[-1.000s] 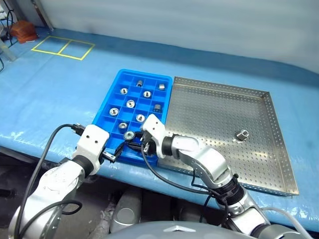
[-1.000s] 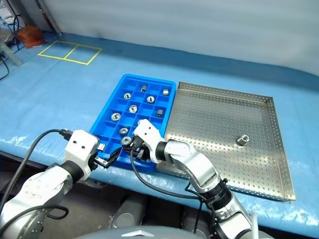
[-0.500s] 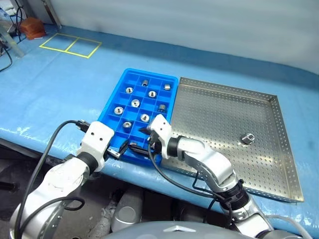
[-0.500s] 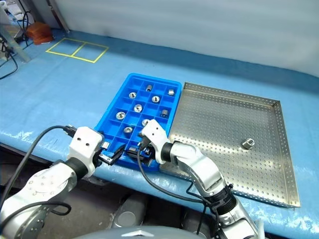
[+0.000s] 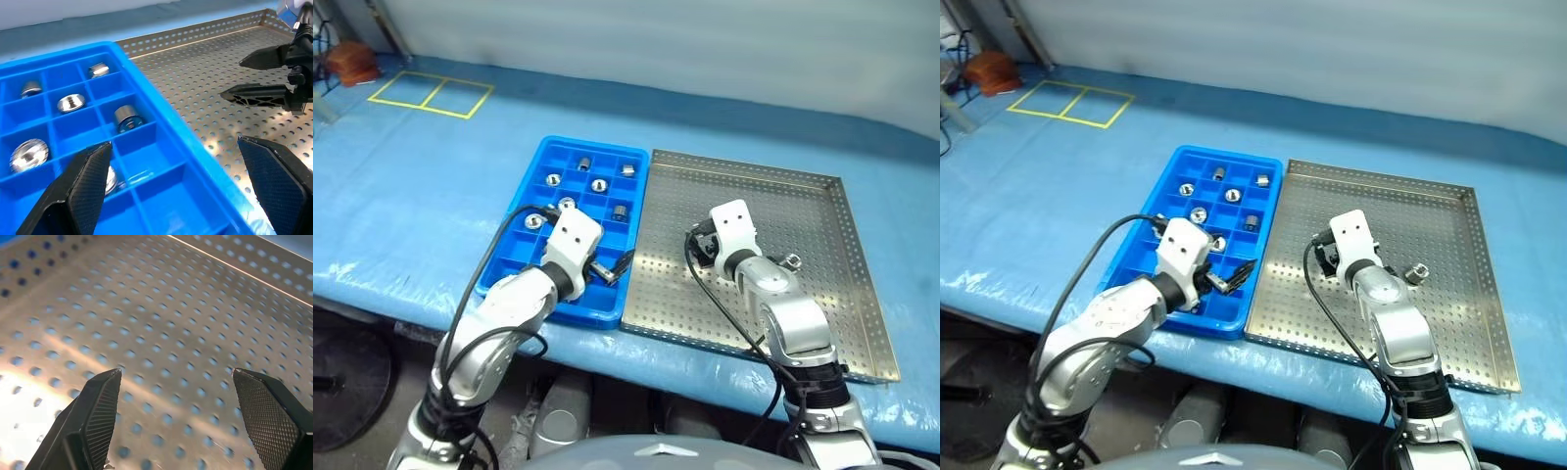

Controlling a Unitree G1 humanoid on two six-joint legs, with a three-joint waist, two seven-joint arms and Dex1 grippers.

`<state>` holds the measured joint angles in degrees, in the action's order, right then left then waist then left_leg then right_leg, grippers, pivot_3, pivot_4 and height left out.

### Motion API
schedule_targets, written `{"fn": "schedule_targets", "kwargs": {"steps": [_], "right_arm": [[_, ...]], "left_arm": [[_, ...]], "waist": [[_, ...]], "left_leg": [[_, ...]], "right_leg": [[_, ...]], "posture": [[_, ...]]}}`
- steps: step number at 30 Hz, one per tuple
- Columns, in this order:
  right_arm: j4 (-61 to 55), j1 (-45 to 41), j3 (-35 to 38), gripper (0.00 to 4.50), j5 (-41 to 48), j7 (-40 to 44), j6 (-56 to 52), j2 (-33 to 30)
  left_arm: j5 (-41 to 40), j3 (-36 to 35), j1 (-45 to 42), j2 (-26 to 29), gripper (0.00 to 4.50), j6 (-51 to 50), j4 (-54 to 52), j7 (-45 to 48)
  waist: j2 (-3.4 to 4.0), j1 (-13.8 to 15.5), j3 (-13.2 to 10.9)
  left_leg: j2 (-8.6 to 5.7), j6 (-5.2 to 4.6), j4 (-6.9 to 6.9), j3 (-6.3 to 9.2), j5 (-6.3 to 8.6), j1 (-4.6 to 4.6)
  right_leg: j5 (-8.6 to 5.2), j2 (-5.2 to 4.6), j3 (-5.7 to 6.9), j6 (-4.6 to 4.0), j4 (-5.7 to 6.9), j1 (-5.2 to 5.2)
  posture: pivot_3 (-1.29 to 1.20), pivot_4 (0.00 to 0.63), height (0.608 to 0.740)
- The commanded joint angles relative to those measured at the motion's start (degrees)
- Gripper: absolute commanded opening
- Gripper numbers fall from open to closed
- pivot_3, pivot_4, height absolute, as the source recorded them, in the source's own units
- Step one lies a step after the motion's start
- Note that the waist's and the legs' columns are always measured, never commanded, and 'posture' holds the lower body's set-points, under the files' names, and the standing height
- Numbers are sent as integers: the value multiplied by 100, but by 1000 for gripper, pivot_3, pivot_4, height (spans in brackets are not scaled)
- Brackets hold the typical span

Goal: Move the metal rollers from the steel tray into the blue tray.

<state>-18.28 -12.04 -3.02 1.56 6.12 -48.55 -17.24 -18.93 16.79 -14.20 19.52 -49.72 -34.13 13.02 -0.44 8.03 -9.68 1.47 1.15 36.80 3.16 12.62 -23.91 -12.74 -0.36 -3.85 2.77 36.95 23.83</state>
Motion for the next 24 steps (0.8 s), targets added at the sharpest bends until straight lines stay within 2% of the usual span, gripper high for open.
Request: {"fn": "schedule_targets", "kwargs": {"steps": [1, 11, 24], "right_arm": [[-368, 38, 285, 3827, -102, -235, -27, 116], [-539, 255, 874, 3827, -452, -920, -45, 384], [137, 169, 1228, 3827, -326, -975, 211, 690]], "left_arm": [[98, 212, -270, -132, 4500, 610, 399, 441], [277, 522, -626, -529, 4500, 1364, 1449, 1132], [513, 455, -476, -562, 4500, 1304, 1439, 1219]], "waist": [[0, -170, 0], [1, -703, 0], [2, -798, 1]], "left_leg": [[0, -2, 0, -2, 1, 1], [0, -5, 13, -1, 2, 10], [-1, -9, 21, 0, -1, 19]], "right_leg": [[3, 0, -2, -5, 0, -1], [-9, 0, -3, 23, 8, -13], [-1, 5, -13, 38, 22, -18]], "posture": [[146, 150, 740], [97, 150, 740], [117, 150, 740]]}}
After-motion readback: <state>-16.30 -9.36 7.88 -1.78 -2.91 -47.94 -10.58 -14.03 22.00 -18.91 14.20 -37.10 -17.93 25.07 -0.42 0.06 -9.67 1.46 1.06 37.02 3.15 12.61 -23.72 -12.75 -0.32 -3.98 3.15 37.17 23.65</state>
